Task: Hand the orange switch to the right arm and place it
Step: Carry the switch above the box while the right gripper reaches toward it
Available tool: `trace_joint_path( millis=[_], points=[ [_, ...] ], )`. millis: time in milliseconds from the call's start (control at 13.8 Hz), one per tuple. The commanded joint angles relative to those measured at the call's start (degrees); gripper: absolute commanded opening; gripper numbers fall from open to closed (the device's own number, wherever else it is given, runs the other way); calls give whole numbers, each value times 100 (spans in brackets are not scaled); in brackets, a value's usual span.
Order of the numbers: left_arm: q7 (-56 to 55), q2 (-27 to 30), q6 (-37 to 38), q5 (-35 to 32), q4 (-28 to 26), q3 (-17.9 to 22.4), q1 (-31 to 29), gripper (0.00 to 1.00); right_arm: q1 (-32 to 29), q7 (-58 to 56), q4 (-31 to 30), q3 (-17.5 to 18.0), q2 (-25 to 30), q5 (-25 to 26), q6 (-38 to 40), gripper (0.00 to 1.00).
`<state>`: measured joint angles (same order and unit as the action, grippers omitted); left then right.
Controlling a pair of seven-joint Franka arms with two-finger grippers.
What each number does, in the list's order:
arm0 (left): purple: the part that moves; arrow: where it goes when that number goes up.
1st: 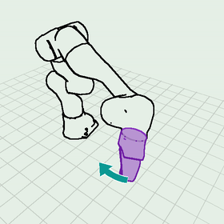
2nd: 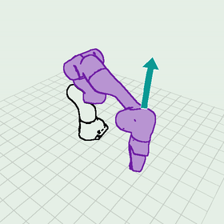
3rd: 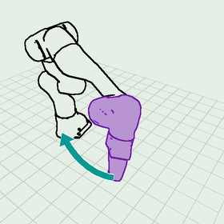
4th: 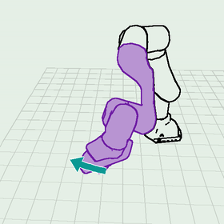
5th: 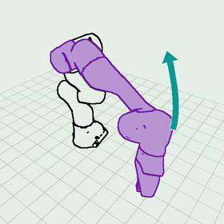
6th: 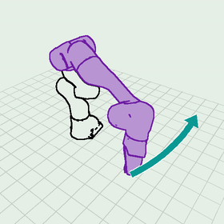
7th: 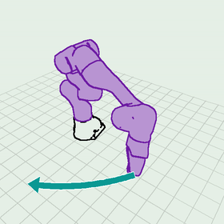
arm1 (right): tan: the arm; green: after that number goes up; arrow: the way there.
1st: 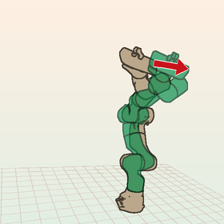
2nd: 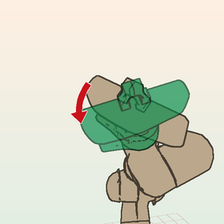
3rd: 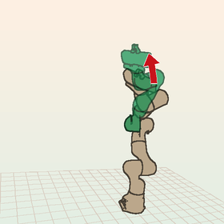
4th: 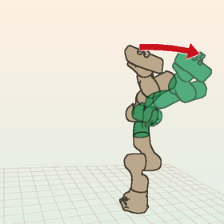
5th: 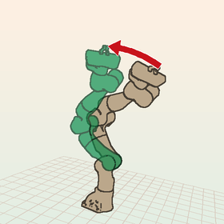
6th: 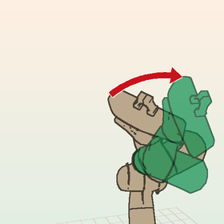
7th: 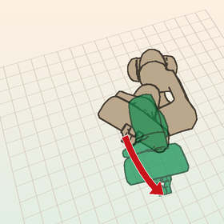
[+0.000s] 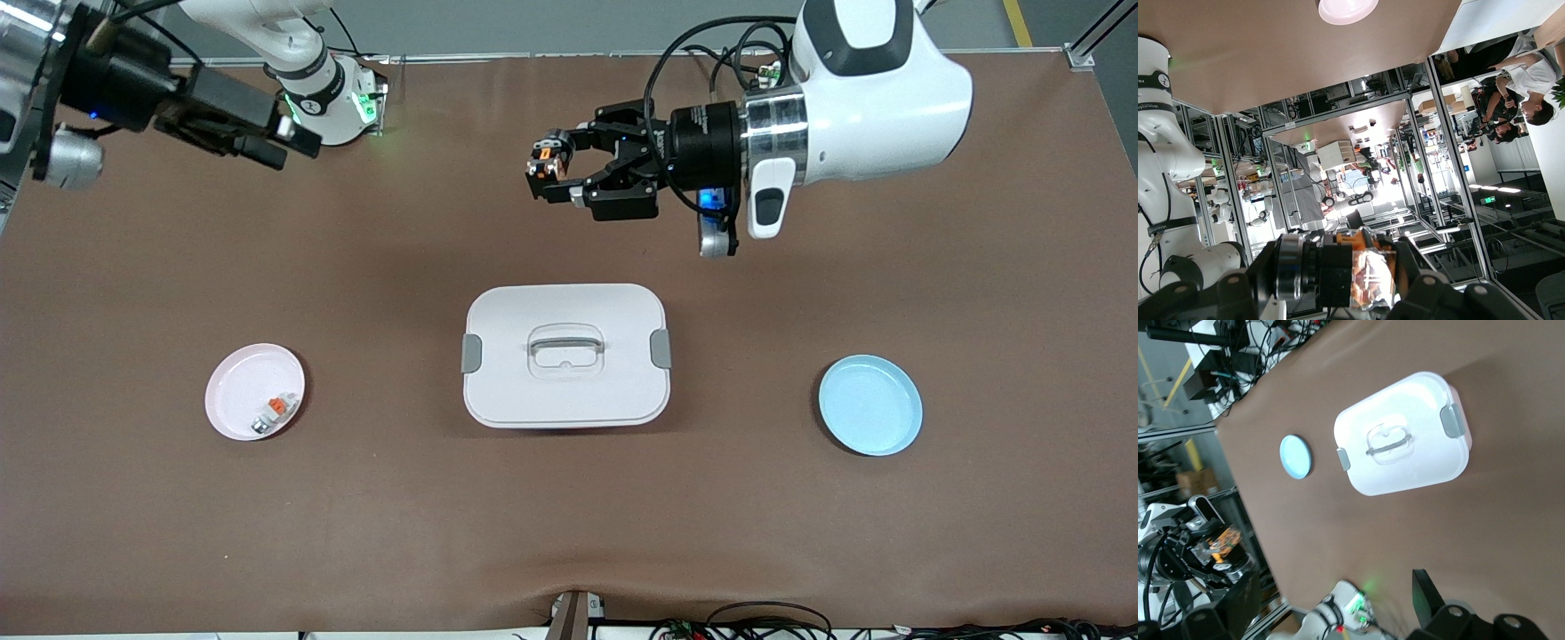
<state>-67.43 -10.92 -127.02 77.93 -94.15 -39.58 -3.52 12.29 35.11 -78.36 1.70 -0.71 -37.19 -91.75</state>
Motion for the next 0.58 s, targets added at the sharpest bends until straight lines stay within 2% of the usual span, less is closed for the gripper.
trace_joint_path(
  millis=[0,145,291,509],
  points=[
    [152,-271,-244,55,257,-23,176,10,518,819,514,-55,-96,588,-53,100],
    [152,-279,-288,46,257,-23,194,10,957,1416,629,-55,-148,1211,-27,100],
    [152,-280,-288,29,257,-23,238,10,1327,1883,673,-55,-218,1581,-44,100],
    [152,-402,-463,-76,265,-14,448,10,1635,2323,1119,-64,-604,1749,-62,100]
  ],
)
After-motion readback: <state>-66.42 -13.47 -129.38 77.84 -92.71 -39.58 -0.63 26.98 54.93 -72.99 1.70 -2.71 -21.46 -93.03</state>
